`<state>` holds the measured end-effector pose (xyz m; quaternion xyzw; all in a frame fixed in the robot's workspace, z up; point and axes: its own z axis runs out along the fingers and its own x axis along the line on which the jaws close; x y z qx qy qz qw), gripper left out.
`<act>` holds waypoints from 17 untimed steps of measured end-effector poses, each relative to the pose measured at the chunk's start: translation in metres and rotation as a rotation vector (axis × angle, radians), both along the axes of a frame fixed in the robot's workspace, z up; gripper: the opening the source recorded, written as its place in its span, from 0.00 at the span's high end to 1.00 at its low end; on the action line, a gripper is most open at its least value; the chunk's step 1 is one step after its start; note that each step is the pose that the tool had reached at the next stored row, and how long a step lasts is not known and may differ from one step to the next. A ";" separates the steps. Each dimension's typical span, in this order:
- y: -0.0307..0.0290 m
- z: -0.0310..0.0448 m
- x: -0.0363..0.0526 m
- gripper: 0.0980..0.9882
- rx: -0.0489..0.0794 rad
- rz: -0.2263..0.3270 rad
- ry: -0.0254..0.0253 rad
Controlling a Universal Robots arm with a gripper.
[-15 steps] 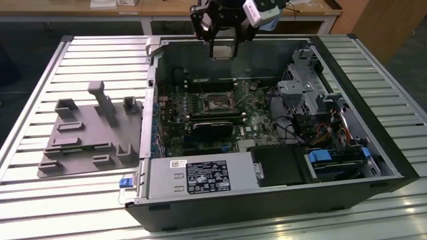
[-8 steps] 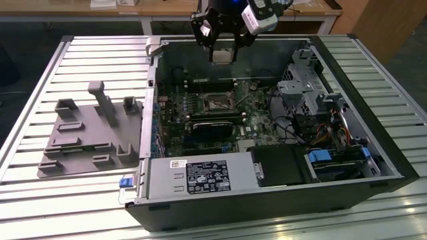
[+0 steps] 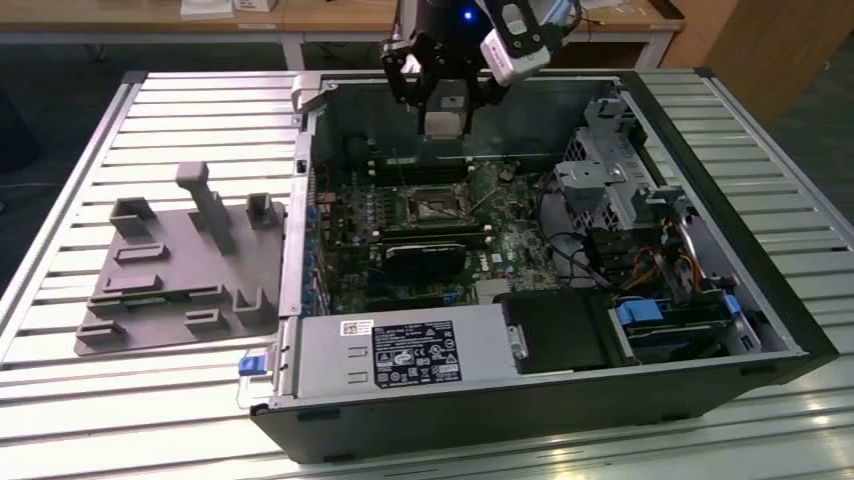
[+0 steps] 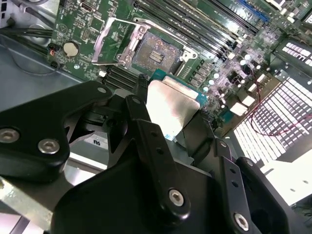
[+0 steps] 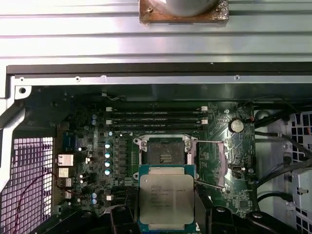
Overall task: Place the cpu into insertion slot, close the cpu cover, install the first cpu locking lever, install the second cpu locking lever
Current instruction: 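Place the cpu into insertion slot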
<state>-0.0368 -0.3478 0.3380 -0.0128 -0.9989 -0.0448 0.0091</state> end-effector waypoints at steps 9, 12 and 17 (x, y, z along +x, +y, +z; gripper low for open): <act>0.0000 -0.0164 0.0000 0.51 0.000 0.000 -0.0001; 0.0000 -0.0219 0.0000 0.51 0.000 0.000 0.0000; 0.0000 -0.0309 0.0000 0.51 0.000 -0.001 0.0000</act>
